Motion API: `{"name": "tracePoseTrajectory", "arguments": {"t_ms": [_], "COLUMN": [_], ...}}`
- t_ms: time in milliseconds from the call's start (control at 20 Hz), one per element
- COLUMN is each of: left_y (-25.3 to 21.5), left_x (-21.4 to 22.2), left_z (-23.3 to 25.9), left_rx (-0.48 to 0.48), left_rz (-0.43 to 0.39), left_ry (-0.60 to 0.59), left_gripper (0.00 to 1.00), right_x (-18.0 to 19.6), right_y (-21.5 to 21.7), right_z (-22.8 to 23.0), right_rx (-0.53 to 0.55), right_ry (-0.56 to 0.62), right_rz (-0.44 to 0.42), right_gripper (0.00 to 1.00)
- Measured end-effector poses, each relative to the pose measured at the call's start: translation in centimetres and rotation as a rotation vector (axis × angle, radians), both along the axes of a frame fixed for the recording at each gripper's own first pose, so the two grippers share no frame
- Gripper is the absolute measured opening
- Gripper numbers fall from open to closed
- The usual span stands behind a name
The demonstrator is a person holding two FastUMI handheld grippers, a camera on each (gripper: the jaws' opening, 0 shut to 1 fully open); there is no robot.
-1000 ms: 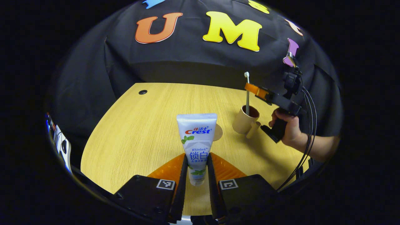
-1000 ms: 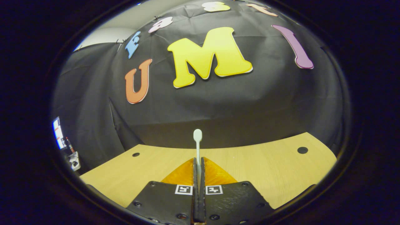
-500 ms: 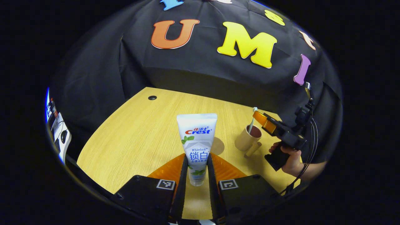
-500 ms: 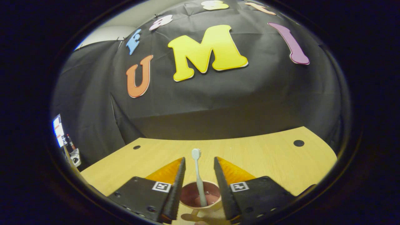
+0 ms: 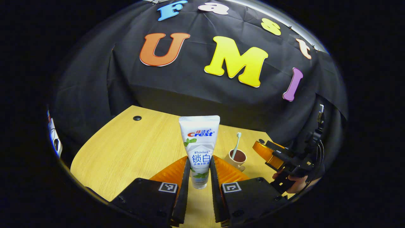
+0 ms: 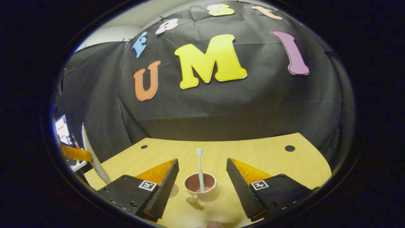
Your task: Put the toothbrush and toothpaste on the desktop into the cup, then pick up the cup and place it on the coaster on the desktop.
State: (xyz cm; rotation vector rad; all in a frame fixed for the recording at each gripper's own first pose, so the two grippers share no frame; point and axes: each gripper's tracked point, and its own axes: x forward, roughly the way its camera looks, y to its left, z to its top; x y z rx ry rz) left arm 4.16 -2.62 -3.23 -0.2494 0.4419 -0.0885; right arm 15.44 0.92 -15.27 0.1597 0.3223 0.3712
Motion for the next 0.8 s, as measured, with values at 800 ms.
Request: {"name": "tracePoseTrajectory", "arguments": {"t_ms": [800], "left_y": [-13.6], "left_x": [11.0], "left_z": [-0.1], "left_rx": [-0.003], "left_rz": [-0.196], "left_ry": [-0.161], "left_gripper": [0.37], "right_x": [-5.6], "right_y": [-12.0], "right_z": [-0.9], "right_rx": [-0.087], "right_ry": [0.090], "right_rz": [-0.161], "right_gripper": [0.94]}}
